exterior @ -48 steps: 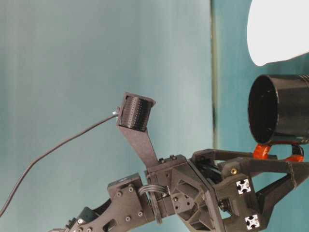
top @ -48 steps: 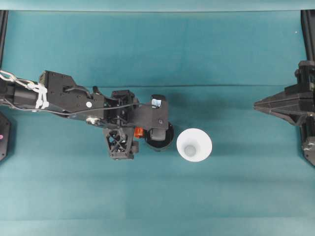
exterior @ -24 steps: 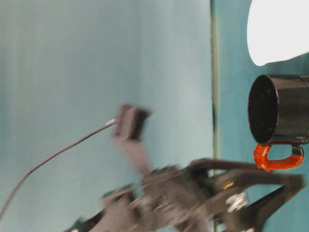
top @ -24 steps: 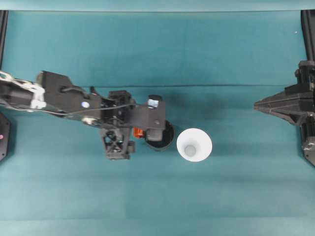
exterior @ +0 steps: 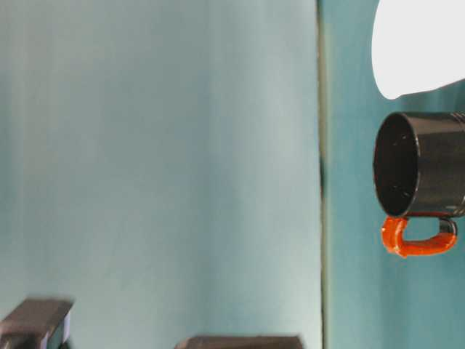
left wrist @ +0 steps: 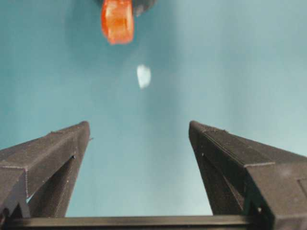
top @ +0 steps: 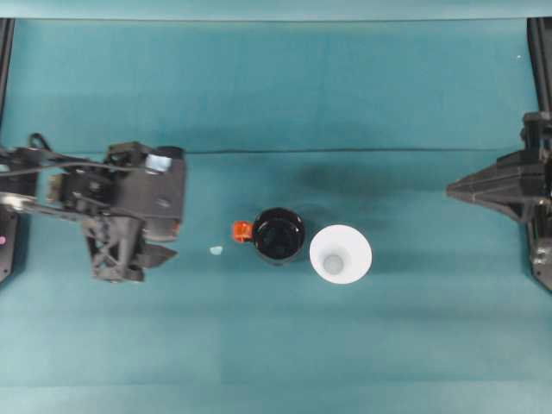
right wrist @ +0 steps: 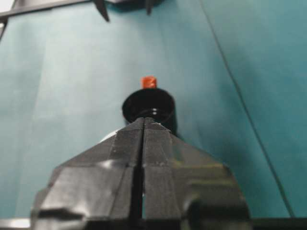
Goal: Put the paper cup into the moved red handle cup holder.
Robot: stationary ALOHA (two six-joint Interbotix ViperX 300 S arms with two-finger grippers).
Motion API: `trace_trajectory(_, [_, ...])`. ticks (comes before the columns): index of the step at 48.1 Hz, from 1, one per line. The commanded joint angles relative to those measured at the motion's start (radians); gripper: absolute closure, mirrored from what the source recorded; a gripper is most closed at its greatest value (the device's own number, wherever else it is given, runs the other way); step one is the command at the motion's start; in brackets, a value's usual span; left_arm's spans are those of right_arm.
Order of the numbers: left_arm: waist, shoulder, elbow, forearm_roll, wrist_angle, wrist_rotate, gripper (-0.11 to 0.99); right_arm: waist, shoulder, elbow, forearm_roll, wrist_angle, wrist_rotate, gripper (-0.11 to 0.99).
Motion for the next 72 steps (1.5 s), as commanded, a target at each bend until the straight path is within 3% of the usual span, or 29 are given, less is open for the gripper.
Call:
trace_trajectory(1, [-0.005,-0.043,0.002,0.002,-0.006,-0.003,-0.05,-0.015,0.008,-0.055,0.003,0.049,0.012,0.99])
trace_trajectory(10, [-0.005,-0.084,0.015,0.002,-0.006,-0.003,-0.05,-0.051,0.031,-0.169,0.006,0.229,0.018,0.98])
trace_trajectory(13, [-0.005,-0.094,0.021,0.002,-0.006,-0.006,-0.05,-0.064,0.049,-0.212,0.014,0.299,0.041,0.97])
trace_trajectory(17, [-0.005,-0.098,0.025,0.002,-0.006,-0.008,-0.05,-0.08,0.091,-0.27,0.014,0.397,0.094,0.95])
trace_trajectory(23, [-0.005,-0.101,0.028,0.0,-0.006,-0.009,-0.05,-0.08,0.156,-0.316,0.014,0.494,0.138,0.85])
trace_trajectory(28, [-0.003,-0.101,0.028,0.002,-0.006,-0.009,-0.05,-0.084,0.218,-0.342,0.018,0.554,0.155,0.65])
trace_trajectory(31, [-0.003,-0.101,0.028,0.002,-0.006,-0.009,-0.05,-0.084,0.262,-0.362,0.026,0.581,0.175,0.48])
trace_trajectory(35, [-0.003,-0.101,0.028,0.002,-0.006,-0.009,-0.05,-0.081,0.316,-0.382,0.026,0.604,0.195,0.23])
trace_trajectory(38, [-0.003,-0.101,0.028,0.0,-0.006,-0.009,-0.05,-0.078,0.354,-0.399,0.026,0.621,0.195,0.05])
trace_trajectory(42, [-0.003,-0.101,0.029,0.002,-0.006,-0.009,-0.05,-0.078,0.408,-0.416,0.026,0.643,0.195,-0.09])
trace_trajectory(50, [-0.003,-0.103,0.031,0.002,-0.006,-0.009,-0.05,-0.078,0.502,-0.468,0.026,0.687,0.199,-0.1])
trace_trajectory(63, [-0.003,-0.103,0.031,0.0,-0.005,-0.012,-0.04,-0.06,0.683,-0.56,0.026,0.709,0.199,-0.1])
trace_trajectory(72, [-0.003,-0.103,0.032,0.002,-0.003,-0.017,-0.04,-0.021,0.807,-0.586,0.028,0.692,0.202,-0.1])
